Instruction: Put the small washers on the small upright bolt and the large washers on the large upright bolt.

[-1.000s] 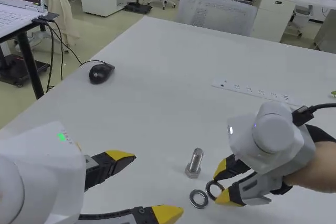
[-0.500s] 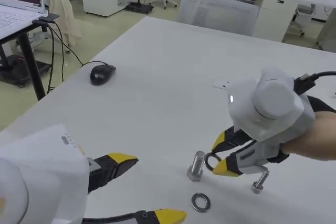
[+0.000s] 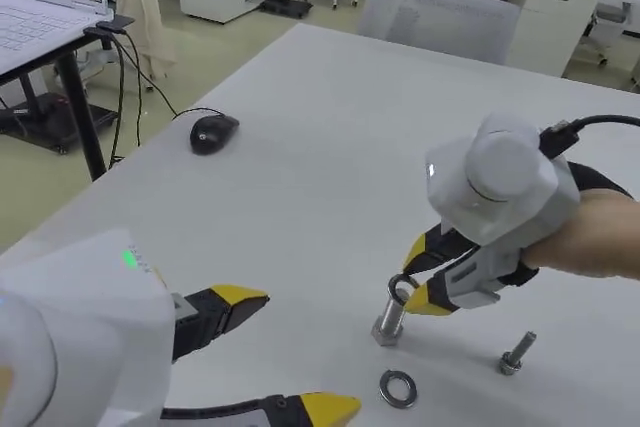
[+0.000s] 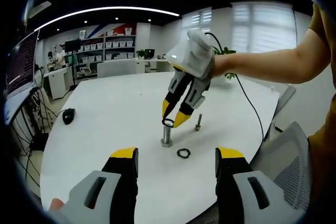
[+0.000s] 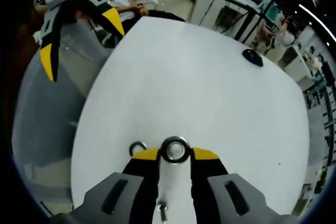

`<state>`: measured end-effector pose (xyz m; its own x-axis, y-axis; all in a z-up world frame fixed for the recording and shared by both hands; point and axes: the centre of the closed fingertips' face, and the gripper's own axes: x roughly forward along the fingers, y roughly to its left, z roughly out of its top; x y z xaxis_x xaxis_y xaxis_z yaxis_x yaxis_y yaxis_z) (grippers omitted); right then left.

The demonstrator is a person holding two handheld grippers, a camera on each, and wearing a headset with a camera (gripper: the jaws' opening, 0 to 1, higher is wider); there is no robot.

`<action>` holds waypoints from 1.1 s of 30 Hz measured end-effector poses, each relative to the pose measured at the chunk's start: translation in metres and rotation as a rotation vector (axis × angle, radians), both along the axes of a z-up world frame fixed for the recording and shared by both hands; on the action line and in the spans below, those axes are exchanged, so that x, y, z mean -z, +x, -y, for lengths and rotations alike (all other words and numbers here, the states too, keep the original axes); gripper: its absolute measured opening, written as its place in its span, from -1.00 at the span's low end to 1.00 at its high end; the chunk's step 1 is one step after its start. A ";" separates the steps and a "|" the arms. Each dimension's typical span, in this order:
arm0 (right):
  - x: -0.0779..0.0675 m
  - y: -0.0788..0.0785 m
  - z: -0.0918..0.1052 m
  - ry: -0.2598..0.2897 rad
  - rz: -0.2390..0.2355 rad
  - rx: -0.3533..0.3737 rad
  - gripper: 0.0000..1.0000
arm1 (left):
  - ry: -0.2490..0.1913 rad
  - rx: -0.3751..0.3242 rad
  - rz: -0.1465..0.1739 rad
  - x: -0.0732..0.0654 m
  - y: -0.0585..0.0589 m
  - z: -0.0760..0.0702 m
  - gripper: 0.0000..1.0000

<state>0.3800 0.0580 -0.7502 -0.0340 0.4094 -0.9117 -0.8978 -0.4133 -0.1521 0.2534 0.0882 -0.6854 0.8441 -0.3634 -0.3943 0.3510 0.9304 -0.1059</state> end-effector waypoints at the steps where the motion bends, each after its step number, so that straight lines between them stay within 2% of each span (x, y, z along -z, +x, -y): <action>1: 0.001 0.000 0.000 -0.003 0.003 -0.005 -0.56 | -0.002 -0.001 -0.003 0.001 0.000 0.000 0.17; 7: 0.008 -0.001 -0.001 -0.019 -0.006 -0.017 -0.56 | -0.006 -0.008 -0.003 0.002 0.000 0.000 0.17; 15: 0.021 0.002 0.000 -0.036 0.008 -0.024 -0.56 | -0.007 -0.012 -0.003 0.001 0.000 0.000 0.17; 25: 0.041 0.001 0.003 -0.055 -0.008 -0.028 -0.55 | -0.012 -0.009 -0.009 0.002 0.001 0.003 0.17; 33: 0.050 0.002 0.002 -0.064 -0.017 -0.032 -0.55 | -0.018 -0.009 -0.014 0.004 0.001 0.005 0.17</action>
